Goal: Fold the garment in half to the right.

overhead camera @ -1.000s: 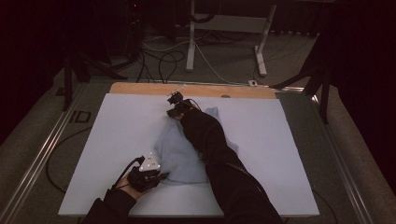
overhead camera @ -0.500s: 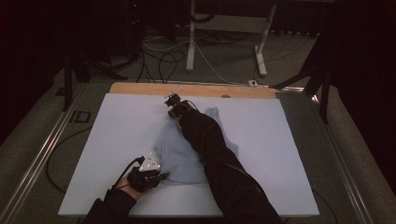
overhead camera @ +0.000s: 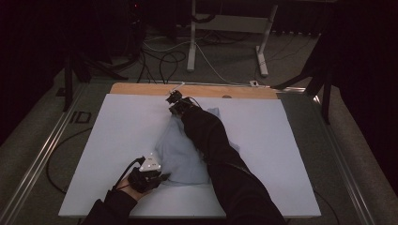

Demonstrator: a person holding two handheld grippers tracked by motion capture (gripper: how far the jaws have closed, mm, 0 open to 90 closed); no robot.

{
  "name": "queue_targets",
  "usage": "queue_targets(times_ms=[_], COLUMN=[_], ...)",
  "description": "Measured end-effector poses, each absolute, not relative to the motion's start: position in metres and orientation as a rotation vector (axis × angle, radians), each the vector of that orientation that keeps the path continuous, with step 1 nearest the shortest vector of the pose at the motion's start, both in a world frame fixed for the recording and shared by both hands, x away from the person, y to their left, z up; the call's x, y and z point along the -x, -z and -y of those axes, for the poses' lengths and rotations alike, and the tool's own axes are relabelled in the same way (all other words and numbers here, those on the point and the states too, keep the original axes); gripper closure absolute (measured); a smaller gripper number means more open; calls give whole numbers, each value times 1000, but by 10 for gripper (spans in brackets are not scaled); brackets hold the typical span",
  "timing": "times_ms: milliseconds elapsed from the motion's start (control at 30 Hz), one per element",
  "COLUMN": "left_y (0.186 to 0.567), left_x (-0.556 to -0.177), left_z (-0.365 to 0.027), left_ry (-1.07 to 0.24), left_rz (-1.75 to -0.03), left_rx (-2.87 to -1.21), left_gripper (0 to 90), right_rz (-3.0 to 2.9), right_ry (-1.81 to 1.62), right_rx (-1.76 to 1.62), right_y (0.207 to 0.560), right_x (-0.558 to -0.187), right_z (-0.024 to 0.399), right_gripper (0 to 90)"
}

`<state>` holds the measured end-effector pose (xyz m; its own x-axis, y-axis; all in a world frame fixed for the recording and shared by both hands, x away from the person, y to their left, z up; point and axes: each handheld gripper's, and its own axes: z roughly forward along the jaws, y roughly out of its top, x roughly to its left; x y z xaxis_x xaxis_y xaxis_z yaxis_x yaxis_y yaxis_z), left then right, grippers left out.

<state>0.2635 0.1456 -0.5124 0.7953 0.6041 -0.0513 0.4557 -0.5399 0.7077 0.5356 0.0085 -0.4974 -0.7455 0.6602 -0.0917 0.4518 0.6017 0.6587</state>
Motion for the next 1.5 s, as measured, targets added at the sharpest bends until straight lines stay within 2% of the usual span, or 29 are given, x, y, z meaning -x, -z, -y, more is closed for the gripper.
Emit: queue_targets(times_ms=[1500], left_y=[477], left_x=[-266], left_z=[-114], left_ry=[-264], left_rz=[-663], left_rx=[-2239], left_gripper=[870], right_rz=[-2412], right_ry=[-1081], right_rx=[-911], right_y=[439], right_x=[-520], right_z=[46], right_gripper=[848])
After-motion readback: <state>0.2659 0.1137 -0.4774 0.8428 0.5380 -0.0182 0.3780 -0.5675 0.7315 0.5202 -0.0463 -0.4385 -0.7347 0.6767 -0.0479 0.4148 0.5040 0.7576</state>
